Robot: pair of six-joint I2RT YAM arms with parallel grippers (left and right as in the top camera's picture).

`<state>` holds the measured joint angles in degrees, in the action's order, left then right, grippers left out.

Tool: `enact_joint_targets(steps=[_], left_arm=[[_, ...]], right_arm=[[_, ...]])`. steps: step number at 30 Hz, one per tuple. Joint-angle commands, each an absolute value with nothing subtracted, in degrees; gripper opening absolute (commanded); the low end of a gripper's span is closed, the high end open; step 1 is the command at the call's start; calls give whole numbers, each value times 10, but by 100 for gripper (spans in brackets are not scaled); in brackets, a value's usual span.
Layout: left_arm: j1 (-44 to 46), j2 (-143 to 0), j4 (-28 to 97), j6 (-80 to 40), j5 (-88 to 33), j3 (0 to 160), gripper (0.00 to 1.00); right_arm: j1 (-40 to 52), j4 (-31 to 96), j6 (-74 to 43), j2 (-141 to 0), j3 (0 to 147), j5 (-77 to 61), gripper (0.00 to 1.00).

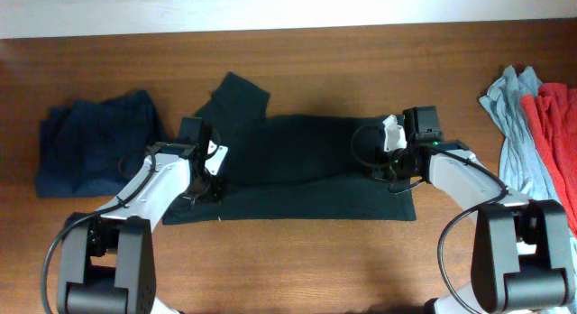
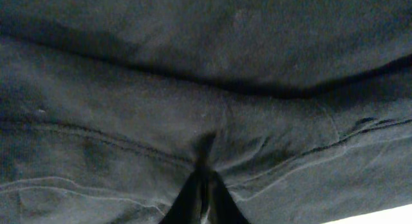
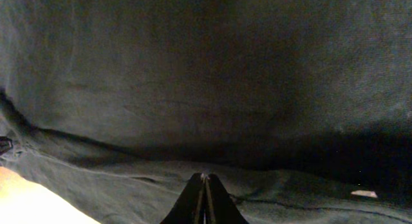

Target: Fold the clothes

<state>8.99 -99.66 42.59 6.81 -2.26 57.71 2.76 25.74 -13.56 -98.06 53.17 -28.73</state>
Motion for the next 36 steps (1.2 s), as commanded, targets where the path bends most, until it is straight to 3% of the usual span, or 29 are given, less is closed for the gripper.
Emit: enact_joint_targets(steps=[1,16,17,19,20,22,24,26,28,29,33,36], left_arm=[[90,-1001,427,71,-14,592,0],[90,-1004,335,72,-6,646,5],[90,-1005,331,72,-6,646,10],[90,-1005,327,72,-6,646,46],[88,-1005,326,72,-3,646,57],[88,-1005,331,72,13,646,60],[88,-1005,351,72,10,646,58],[88,-1005,379,72,-4,646,43],[88,-1005,414,72,-29,646,17],[88,-1005,432,72,-30,645,11],[88,-1007,422,74,-26,622,11],[88,-1020,389,74,-26,588,1]], right_arm=[[25,260,-140,-980,531,-285,7],[25,261,-140,-980,531,-285,6],[25,262,-140,-980,531,-285,7],[25,263,-140,-980,531,-285,7],[25,264,-140,-980,531,-285,7],[25,266,-140,-980,531,-285,7],[25,269,-140,-980,531,-285,7],[25,270,-140,-980,531,-285,7],[25,270,-140,-980,531,-285,7],[25,270,-140,-980,531,-285,7],[25,270,-140,-980,531,-284,7],[25,270,-140,-980,531,-284,7]])
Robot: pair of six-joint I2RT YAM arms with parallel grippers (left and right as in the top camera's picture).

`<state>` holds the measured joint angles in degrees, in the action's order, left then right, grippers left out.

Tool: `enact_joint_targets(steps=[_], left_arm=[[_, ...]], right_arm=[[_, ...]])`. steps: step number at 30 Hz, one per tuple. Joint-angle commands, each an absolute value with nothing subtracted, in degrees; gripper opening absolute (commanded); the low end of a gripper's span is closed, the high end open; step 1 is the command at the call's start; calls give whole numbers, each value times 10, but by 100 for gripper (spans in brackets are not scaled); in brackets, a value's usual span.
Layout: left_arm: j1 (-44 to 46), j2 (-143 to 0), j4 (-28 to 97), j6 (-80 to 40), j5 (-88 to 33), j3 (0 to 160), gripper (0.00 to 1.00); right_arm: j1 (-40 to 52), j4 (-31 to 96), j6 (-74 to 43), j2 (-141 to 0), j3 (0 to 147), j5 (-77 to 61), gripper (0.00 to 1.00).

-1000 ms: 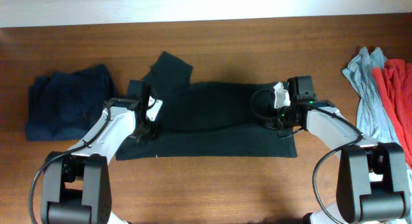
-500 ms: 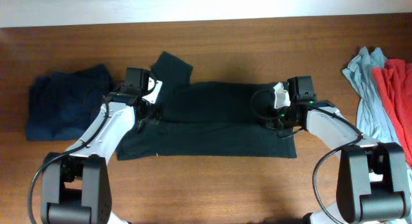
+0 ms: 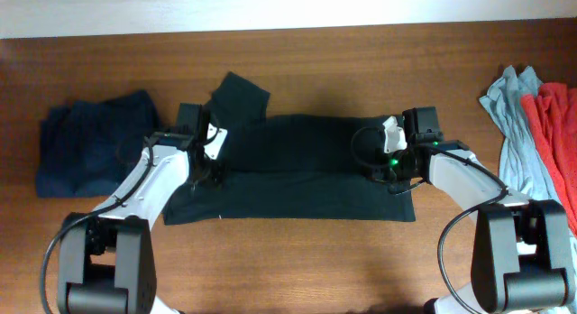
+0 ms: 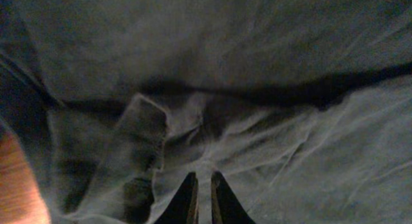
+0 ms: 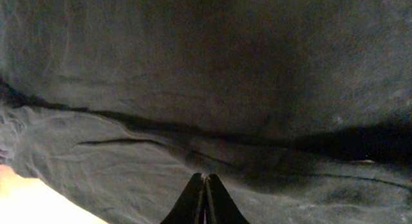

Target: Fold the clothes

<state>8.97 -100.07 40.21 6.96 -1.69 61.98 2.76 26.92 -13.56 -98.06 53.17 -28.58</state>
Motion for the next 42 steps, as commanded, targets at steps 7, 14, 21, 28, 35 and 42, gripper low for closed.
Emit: enact_joint_targets(steps=[7,14,21,28,35,42], left_arm=[[88,-1032,298,70,-3,581,1],[88,-1032,241,70,5,604,1],[88,-1032,420,35,-17,669,8],[55,-1034,488,-67,-17,636,8],[42,-1036,371,-66,4,581,10],[42,-1044,299,-64,2,581,9]], right_arm=[[25,270,-140,-980,531,-285,8],[25,271,-140,-980,531,-285,8],[25,281,-140,-980,531,-284,8],[25,281,-140,-980,531,-285,8],[25,282,-140,-980,531,-285,8],[25,283,-140,-980,531,-285,8]])
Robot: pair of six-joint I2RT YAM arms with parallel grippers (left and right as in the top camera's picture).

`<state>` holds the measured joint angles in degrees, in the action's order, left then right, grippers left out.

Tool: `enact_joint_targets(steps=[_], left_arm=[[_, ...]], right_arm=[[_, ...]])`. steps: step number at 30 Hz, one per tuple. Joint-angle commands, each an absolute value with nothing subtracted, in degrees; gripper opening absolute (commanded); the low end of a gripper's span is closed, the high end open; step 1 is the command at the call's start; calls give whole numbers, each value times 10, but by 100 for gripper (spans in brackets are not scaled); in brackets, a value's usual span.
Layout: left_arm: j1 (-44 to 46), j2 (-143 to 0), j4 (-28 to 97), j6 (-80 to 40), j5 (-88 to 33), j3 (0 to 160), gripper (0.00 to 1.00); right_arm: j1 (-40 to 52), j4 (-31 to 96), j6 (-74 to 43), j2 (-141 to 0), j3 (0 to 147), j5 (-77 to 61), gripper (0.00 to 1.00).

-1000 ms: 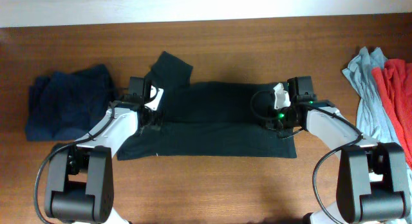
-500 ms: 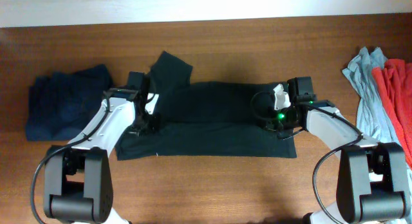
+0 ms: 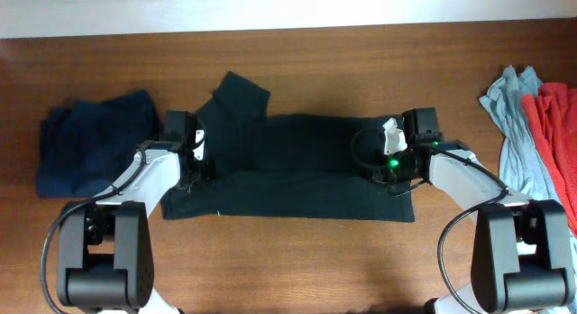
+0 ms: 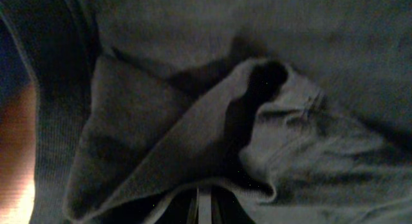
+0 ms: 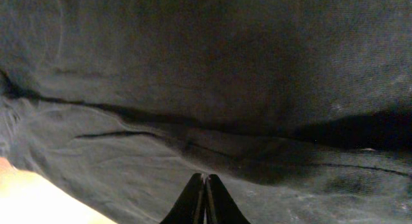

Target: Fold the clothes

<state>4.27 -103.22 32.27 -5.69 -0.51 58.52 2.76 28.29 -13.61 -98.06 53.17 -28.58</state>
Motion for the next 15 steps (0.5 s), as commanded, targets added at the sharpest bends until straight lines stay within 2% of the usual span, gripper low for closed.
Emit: enact_joint_targets(steps=[1,10,15], left_arm=[[42,-1044,292,-64,2,582,9],[42,-1027,304,-68,2,627,9],[42,-1015,279,-60,5,637,16]], right_arm=[[25,283,-140,-980,531,-285,8],[25,292,-140,-980,531,-284,8],[25,295,-140,-980,531,-282,8]])
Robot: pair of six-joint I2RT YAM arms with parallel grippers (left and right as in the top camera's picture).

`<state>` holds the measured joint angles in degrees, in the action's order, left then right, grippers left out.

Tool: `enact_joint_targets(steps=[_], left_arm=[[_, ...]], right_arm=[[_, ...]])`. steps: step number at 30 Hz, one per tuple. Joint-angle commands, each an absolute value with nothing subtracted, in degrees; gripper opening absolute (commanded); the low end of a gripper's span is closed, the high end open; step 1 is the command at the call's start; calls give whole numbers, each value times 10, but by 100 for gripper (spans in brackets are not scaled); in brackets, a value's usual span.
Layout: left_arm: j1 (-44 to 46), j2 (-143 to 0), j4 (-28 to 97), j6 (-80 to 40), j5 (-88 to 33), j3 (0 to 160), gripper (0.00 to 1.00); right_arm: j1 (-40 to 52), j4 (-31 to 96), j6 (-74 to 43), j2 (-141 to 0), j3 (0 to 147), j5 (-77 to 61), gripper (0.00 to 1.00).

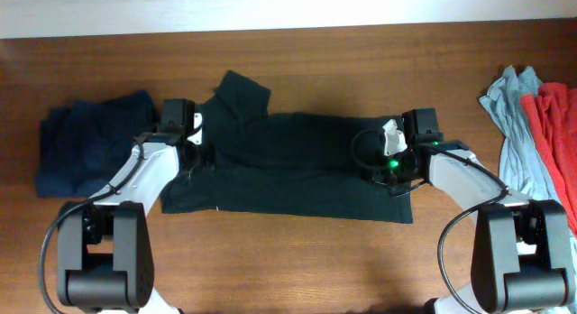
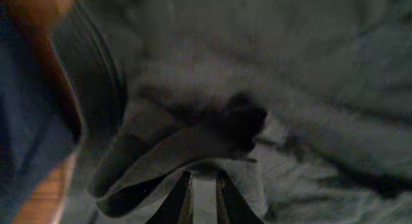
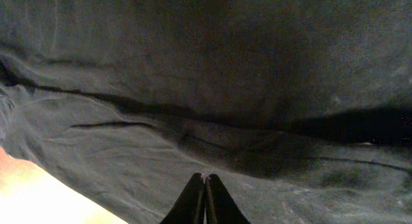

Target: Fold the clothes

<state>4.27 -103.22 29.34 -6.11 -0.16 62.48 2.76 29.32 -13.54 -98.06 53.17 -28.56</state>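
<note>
A dark green shirt (image 1: 297, 170) lies folded lengthwise across the middle of the wooden table (image 1: 297, 269), with one sleeve (image 1: 239, 93) sticking out toward the back left. My left gripper (image 1: 187, 153) is at the shirt's left end. In the left wrist view its fingers (image 2: 204, 182) stand slightly apart around a rumpled fold of the cloth (image 2: 193, 140). My right gripper (image 1: 392, 170) rests on the shirt's right end. The right wrist view shows its fingers (image 3: 206, 179) pressed together with their tips against the cloth (image 3: 193, 69).
A folded navy garment (image 1: 90, 147) lies at the left, close to my left arm; its blue edge (image 2: 26, 121) shows in the left wrist view. A light blue garment (image 1: 509, 124) and a red one (image 1: 554, 143) are heaped at the right edge.
My left gripper has moved toward the back left with the shirt's left end, and its fingers show a wider gap. The shirt's left edge has shifted that way. The right gripper has not moved.
First both grippers were shut on the shirt's front fold, left and right. Then the left gripper stood slightly open further left, near the sleeve. After that it was shut on a fold at the left end, and now it has drawn that end to the back left.
</note>
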Motion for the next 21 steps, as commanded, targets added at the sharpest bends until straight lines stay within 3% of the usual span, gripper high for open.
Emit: enact_joint_targets(steps=[1,5,14,21], left_arm=[[42,-1015,276,-60,8,637,16],[42,-1015,267,-60,24,637,28],[39,-988,386,-60,25,637,27],[22,-967,390,-60,28,637,31]], right_arm=[[25,297,-140,-980,531,-282,8],[25,316,-140,-980,531,-276,13],[-8,401,-135,-980,531,-257,12],[-69,454,-151,-980,509,-140,9]])
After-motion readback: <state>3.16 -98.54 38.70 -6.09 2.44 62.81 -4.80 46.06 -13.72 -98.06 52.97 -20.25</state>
